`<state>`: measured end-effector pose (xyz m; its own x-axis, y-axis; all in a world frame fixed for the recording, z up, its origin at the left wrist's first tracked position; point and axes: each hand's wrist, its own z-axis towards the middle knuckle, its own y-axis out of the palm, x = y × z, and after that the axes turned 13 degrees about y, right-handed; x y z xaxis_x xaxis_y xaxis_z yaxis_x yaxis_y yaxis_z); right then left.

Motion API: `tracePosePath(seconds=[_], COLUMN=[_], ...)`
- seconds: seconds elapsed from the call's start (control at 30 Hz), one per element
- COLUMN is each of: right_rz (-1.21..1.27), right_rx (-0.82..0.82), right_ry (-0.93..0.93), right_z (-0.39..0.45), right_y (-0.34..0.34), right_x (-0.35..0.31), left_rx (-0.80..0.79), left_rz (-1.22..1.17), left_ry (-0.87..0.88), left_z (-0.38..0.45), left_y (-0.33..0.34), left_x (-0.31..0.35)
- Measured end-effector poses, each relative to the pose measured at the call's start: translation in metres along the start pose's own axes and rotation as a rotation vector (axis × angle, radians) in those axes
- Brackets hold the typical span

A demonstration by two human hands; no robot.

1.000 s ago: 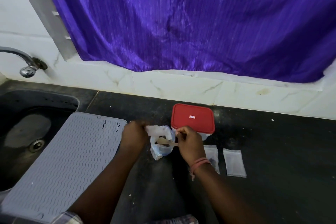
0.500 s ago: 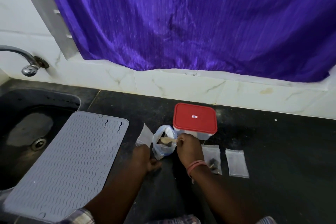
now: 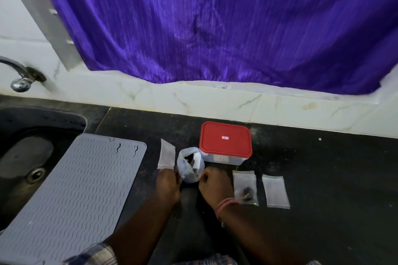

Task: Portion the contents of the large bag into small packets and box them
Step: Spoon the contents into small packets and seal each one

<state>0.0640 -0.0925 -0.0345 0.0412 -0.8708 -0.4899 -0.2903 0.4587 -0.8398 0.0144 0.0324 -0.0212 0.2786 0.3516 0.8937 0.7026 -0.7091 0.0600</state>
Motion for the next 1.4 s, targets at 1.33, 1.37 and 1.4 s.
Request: tracePosePath(seconds=[1.33, 1.37, 1.4], right_rz=[0.203, 0.243, 0.271], right_rx=[-0.06, -0.079, -0.105], right_ry=[0.111, 0.143, 0.165], right_z=[0.01, 0.011, 0.012], right_y=[0.015, 0.017, 0.018], right_x=[-0.011, -0.009, -0.008], left_rx=[0.056, 0.037, 0.036], left_rz=[0.179, 0.129, 0.108], left_ry=[-0.017, -0.019, -0.018], left_z=[0.037, 0.039, 0.038], left_y=[-0.005, -0.006, -0.008], left_x=[-0.024, -0.026, -0.026])
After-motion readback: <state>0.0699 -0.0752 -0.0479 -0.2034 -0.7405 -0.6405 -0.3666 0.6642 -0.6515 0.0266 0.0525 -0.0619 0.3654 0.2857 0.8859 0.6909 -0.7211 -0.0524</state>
